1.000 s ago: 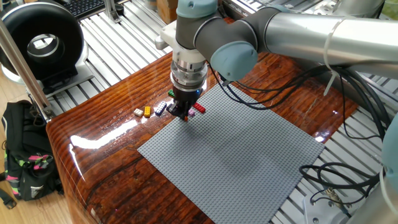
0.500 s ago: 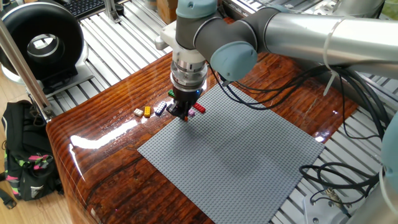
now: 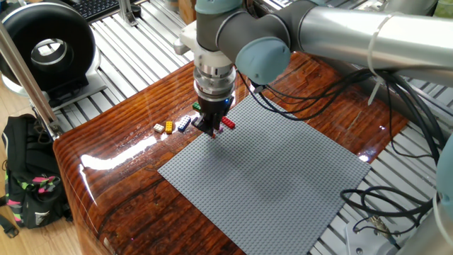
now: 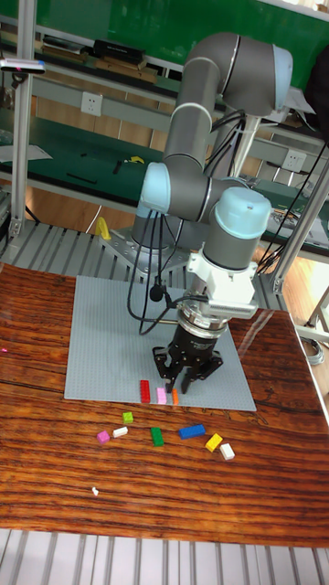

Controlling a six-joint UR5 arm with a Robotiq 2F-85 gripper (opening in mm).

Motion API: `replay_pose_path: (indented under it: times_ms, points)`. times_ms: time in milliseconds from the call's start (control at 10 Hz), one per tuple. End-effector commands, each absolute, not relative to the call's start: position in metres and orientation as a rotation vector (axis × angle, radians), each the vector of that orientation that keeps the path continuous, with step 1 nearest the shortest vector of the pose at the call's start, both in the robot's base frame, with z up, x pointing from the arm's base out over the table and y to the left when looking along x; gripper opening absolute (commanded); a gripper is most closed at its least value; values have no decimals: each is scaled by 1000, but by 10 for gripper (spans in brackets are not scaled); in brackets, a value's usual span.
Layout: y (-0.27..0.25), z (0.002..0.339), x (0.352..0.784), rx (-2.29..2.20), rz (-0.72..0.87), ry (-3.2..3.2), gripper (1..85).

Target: Build with small Lego blocks

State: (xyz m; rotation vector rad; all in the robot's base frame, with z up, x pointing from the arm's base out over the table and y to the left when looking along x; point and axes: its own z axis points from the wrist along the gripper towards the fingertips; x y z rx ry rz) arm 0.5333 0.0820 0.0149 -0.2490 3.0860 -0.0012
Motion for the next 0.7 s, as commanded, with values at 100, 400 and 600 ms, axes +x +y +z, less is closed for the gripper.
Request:
replay_pose_path:
  times_ms: [100, 400, 600]
  points:
    - [88, 14, 532, -261, 19, 3102, 453]
    - [90, 32, 534, -155, 36, 3092, 303]
    - [89, 51, 554, -59, 21, 3022, 17]
